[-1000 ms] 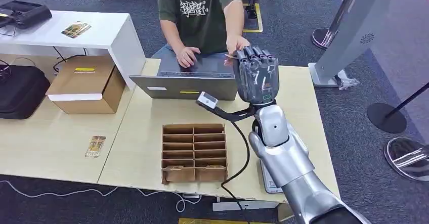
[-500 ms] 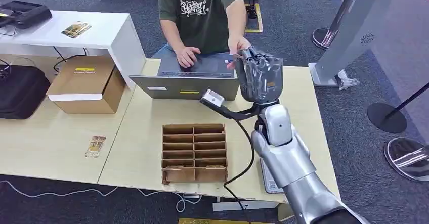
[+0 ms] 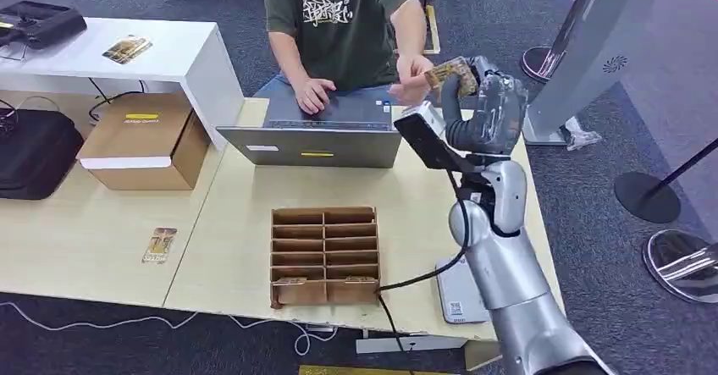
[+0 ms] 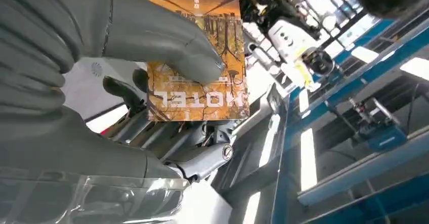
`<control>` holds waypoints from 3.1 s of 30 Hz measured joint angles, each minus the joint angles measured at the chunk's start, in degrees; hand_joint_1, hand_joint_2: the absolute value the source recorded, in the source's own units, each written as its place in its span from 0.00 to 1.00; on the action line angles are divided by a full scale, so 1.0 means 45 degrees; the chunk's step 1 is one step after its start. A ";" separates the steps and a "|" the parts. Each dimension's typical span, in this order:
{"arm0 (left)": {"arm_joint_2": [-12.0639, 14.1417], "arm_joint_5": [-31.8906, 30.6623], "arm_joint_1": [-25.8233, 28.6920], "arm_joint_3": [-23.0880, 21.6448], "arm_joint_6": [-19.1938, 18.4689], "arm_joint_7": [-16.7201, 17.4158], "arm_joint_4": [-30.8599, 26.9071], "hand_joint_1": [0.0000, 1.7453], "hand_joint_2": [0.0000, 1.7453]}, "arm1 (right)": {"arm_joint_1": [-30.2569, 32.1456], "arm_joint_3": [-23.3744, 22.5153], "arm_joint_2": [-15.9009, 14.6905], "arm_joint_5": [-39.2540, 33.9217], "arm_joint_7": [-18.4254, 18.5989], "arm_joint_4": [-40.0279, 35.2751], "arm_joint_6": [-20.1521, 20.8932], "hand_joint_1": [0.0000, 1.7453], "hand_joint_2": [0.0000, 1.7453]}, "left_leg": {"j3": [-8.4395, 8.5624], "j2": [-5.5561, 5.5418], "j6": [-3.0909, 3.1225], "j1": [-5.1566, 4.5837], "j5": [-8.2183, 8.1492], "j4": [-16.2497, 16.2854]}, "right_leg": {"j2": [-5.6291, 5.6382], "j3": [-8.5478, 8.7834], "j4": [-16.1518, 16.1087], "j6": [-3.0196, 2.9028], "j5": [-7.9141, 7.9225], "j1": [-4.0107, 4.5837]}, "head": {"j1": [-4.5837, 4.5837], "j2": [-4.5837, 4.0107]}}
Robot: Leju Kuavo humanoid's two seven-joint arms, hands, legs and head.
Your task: Pass the card to the sensor for recognition and then transmit it.
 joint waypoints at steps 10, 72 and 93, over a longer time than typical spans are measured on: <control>-0.0058 0.0087 0.0071 0.0209 -0.0005 0.0029 0.0000 0.00 0.00 | 0.0494 -0.1412 -0.0990 0.1165 0.1257 -0.1771 0.0937 1.00 1.00 | -0.0001 -0.0001 0.0005 -0.0003 -0.0003 0.0006 | -0.0002 0.0001 -0.0003 0.0001 0.0001 -0.0002 | 0.0005 0.0000; -0.1200 -0.0525 0.0018 0.1452 -0.0287 0.0117 -0.1875 0.00 0.00 | 0.6698 -0.3550 0.0894 0.0505 0.2171 -0.1947 0.3099 1.00 1.00 | -0.0002 -0.0009 0.0004 -0.0001 -0.0053 -0.0002 | -0.0010 0.0011 -0.0005 0.0012 -0.0049 -0.0001 | 0.0000 0.0000; -0.1229 -0.0495 0.0010 0.1457 -0.0330 0.0170 -0.1875 0.00 0.00 | 0.8716 -0.3632 0.1497 0.1374 0.3351 -0.3181 0.3730 1.00 1.00 | -0.0003 -0.0010 0.0004 -0.0001 -0.0056 -0.0003 | -0.0010 0.0009 -0.0005 0.0012 -0.0052 0.0000 | 0.0000 0.0000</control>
